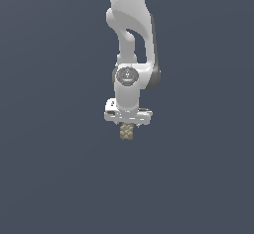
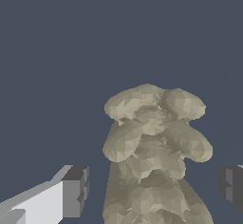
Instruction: Pick up the object and move it to a goal position.
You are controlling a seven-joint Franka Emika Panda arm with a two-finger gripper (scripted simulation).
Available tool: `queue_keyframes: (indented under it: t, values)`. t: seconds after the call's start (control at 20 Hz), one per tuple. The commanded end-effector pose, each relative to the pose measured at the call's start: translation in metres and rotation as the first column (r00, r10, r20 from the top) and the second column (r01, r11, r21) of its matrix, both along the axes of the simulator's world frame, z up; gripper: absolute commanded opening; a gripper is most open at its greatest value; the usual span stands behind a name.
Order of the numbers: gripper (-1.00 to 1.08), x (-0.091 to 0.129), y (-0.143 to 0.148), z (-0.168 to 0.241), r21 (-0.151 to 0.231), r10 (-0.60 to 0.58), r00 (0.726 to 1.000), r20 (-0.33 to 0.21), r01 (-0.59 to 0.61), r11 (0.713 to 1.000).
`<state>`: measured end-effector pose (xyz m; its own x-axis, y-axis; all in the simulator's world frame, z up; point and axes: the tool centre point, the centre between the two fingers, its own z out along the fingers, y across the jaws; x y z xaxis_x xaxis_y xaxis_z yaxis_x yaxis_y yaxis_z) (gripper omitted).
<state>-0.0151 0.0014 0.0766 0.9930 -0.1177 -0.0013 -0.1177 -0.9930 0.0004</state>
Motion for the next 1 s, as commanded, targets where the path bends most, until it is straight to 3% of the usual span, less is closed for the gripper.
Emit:
queue_keyframes:
  t: [0.0,0.2,0.25,0.95]
  values:
    - [1.0,0.0003,0.0001,-0.0084,0.0,0.0,1.0,0.001,0.0,1.0]
    - [1.0,0.0012,0.0002,-0.0125,0.0,0.0,1.0,0.001,0.0,1.0]
    - [-1.0,0.0012,0.0002,-0.0125,0.0,0.0,1.0,0.001,0.0,1.0]
    - [-1.0,0.003,0.0061,-0.0086,0.0,-0.001,1.0,0.002,0.001,1.0]
